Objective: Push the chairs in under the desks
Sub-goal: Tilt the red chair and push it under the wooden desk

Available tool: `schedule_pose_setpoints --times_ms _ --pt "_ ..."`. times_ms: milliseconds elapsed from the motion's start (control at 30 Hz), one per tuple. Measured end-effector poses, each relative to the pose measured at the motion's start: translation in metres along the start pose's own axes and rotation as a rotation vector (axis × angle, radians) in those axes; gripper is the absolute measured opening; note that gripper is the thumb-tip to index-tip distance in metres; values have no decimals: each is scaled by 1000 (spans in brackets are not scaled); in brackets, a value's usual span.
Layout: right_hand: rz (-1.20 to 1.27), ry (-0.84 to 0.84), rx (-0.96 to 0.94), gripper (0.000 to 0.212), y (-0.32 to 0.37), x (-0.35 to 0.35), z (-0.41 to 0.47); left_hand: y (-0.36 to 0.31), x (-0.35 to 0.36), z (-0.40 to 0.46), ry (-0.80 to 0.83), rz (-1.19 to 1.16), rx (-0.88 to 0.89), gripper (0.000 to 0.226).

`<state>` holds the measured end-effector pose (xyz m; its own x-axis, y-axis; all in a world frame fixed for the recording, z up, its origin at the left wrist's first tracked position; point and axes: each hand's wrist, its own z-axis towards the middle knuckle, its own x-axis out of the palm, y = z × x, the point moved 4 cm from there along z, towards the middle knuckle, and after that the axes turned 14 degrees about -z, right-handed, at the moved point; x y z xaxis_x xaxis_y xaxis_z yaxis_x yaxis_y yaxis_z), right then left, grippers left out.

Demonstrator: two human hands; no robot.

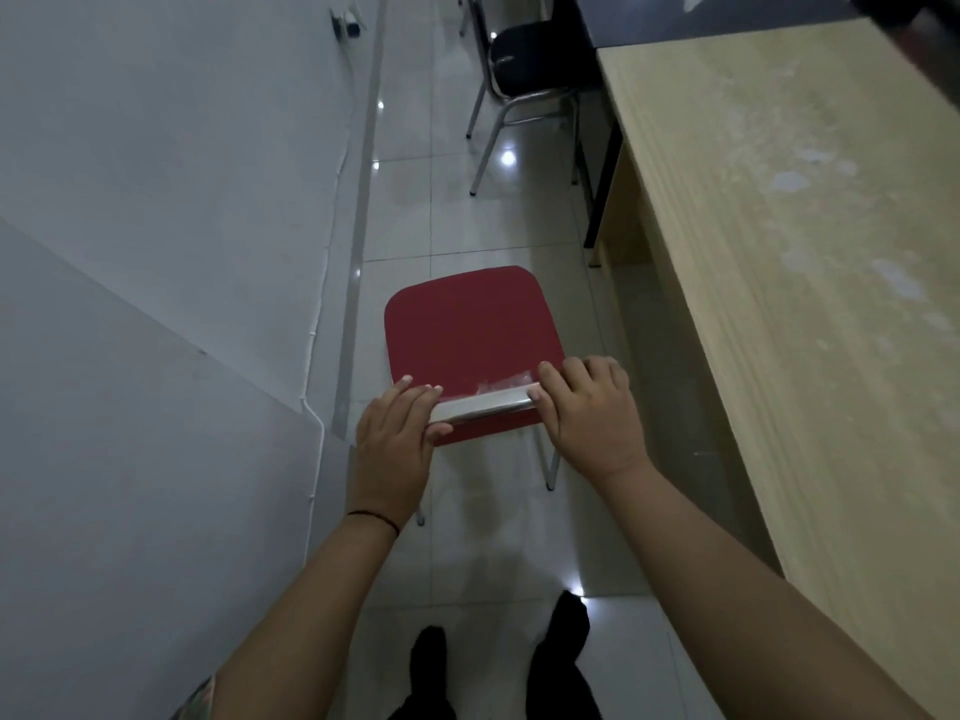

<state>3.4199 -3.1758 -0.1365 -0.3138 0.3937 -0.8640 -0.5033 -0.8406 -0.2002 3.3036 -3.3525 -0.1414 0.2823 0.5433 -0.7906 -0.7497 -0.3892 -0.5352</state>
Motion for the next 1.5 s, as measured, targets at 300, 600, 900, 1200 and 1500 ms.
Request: schedule_pose_setpoints --times_ms 300,600,900,1200,1500 --pt "-124 14 284 43 44 -13 -21 42 -19 37 281 -11 182 60" --pt "-139 59 443 43 57 -3 -23 49 -14 81 411 -6 313 58" --pt "-59 94 422 48 45 -9 -8 41 -16 84 302 -2 327 49" --pt "31 136 199 46 25 4 6 37 -6 97 250 45 544 43" --pt "-7 57 223 60 36 0 4 49 -8 103 116 0 740 37"
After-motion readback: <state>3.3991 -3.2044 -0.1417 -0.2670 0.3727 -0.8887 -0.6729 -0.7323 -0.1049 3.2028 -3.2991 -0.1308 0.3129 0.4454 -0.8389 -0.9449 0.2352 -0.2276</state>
